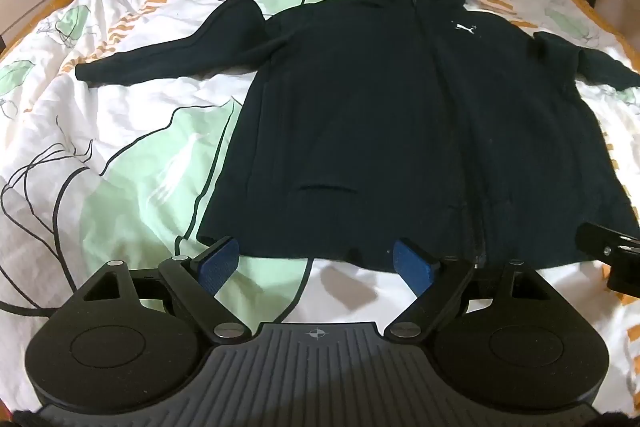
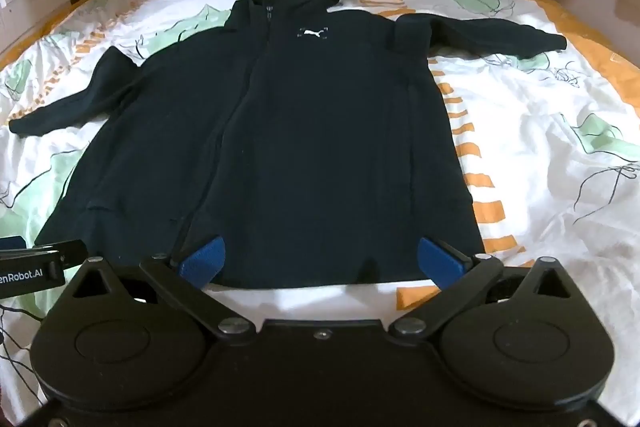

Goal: Fold large clothes

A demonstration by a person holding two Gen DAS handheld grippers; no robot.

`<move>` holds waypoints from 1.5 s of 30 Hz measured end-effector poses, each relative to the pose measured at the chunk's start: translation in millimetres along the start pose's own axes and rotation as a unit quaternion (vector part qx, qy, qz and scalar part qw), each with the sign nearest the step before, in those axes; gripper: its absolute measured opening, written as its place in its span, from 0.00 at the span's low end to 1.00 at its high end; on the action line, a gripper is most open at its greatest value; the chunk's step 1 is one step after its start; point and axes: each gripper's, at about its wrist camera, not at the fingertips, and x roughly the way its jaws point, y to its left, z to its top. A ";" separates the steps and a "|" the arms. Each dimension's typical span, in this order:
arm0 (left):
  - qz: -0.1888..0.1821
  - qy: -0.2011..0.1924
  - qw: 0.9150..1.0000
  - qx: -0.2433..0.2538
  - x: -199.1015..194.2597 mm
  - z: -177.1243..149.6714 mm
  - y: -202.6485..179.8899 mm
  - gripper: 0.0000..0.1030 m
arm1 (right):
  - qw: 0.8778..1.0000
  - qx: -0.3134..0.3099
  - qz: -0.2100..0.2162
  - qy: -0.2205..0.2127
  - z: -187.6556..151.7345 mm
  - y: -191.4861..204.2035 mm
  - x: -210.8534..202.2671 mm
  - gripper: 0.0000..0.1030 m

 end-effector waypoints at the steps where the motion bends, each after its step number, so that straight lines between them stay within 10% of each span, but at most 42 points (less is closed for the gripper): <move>1: 0.000 0.001 1.000 0.000 0.4 -0.3 -0.1 0.82 | 1.000 -0.001 -0.001 0.001 0.2 0.9 0.0 0.99; 45: -0.033 -0.023 0.999 -0.033 27.8 33.0 35.3 0.82 | 0.998 0.008 0.056 0.018 22.8 0.6 25.4 0.99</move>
